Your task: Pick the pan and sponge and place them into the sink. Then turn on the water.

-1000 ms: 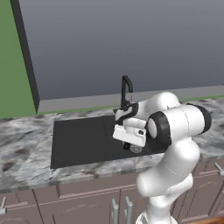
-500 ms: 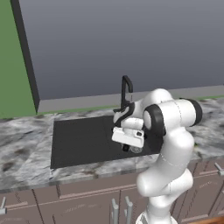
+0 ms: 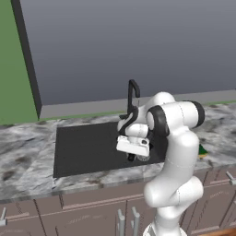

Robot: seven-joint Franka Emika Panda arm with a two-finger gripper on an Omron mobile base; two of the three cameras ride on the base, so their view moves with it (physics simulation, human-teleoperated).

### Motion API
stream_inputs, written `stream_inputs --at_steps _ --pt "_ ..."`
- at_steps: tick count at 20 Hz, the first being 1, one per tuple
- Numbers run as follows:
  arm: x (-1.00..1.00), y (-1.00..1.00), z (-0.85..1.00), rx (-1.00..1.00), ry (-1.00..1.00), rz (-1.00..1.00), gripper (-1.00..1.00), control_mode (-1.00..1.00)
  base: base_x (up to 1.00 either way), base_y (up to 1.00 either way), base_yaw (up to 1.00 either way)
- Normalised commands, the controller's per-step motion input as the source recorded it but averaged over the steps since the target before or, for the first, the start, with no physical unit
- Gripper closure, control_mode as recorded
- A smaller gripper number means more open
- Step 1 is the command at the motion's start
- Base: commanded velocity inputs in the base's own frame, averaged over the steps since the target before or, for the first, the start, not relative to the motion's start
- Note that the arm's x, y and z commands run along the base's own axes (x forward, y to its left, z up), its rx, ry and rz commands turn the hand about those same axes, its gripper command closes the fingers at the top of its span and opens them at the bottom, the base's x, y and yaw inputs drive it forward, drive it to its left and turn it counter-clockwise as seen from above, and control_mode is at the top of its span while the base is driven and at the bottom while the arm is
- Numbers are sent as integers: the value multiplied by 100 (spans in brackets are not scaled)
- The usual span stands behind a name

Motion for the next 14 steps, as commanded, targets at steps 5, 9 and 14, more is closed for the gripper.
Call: stream_inputs --at_steps 5,9,14 --pt "15 0 -21 -5 -4 1 100 -100 0 0 0" --pt "17 -2 -34 -6 -3 1 100 -100 0 0 0" --pt "19 -4 -25 -5 -1 2 -100 -100 0 0 0"
